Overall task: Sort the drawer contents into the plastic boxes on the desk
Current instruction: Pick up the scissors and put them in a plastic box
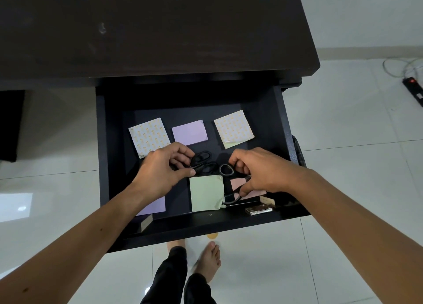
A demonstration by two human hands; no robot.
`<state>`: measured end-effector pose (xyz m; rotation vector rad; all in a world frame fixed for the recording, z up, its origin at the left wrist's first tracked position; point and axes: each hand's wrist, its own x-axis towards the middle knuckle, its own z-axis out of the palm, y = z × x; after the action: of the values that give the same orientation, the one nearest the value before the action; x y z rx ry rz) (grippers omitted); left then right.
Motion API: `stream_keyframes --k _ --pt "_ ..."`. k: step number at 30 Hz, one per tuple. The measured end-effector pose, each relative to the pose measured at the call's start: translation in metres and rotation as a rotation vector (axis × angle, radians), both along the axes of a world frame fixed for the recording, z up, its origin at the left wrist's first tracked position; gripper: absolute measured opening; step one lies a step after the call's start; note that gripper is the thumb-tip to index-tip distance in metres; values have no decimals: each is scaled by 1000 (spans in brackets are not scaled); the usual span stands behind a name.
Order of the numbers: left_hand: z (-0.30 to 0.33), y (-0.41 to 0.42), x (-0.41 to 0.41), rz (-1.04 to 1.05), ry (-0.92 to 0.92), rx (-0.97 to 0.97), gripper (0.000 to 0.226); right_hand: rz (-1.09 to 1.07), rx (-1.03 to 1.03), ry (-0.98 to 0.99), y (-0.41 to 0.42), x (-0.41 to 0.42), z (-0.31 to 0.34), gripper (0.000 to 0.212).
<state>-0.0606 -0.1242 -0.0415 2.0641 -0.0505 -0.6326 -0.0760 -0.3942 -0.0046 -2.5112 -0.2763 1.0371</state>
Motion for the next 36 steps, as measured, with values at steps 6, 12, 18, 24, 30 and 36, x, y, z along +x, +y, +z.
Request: stream_keyframes --k 6,12,18,24,30,36 --pt "4 2 2 88 32 -147 32 -9 40 -32 -1 0 0 24" --pt "8 4 5 122 60 -247 31 -129 161 -12 -5 3 8 13" --pt "25 5 9 256 153 -426 30 -389 408 155 -7 8 28 13" --pt "59 8 25 249 185 -529 34 -567 643 166 -9 22 53 19" --pt "97 26 48 210 181 -593 36 -658 907 163 1 48 86 35" --pt "138 28 100 292 84 -685 42 -761 1050 78 12 97 124 32"
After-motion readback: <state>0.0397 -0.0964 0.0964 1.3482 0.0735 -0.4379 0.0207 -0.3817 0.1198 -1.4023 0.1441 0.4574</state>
